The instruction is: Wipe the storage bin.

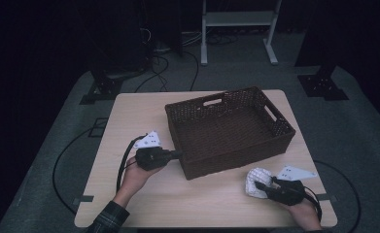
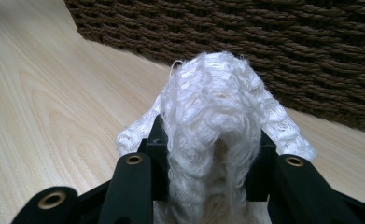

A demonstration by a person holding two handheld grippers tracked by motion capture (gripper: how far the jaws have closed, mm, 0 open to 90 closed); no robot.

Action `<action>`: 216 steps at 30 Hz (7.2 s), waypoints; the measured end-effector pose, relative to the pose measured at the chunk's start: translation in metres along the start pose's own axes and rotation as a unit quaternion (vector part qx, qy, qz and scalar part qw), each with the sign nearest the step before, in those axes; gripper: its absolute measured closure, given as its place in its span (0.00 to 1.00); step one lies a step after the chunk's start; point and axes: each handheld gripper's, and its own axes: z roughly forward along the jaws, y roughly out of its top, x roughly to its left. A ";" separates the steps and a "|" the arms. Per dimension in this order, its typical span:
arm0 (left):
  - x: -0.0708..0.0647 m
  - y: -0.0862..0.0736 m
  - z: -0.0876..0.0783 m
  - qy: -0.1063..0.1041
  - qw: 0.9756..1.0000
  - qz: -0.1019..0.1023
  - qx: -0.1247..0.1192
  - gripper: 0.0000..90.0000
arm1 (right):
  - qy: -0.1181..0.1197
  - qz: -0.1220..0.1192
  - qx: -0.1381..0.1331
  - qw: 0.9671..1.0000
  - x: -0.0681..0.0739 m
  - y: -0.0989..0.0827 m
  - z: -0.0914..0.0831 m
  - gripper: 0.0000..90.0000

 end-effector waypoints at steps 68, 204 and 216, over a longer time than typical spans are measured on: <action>0.152 0.079 0.069 0.096 0.993 0.004 0.069 0.68 | -0.013 0.002 -0.005 1.000 -0.004 -0.001 -0.004 0.69; -0.014 0.005 0.007 -0.065 0.998 0.015 0.020 0.72 | -0.072 0.031 -0.016 0.997 -0.020 -0.025 -0.043 0.69; -0.030 0.017 0.040 -0.083 0.996 0.032 0.018 0.72 | -0.072 0.030 -0.013 0.997 -0.019 -0.025 -0.042 0.69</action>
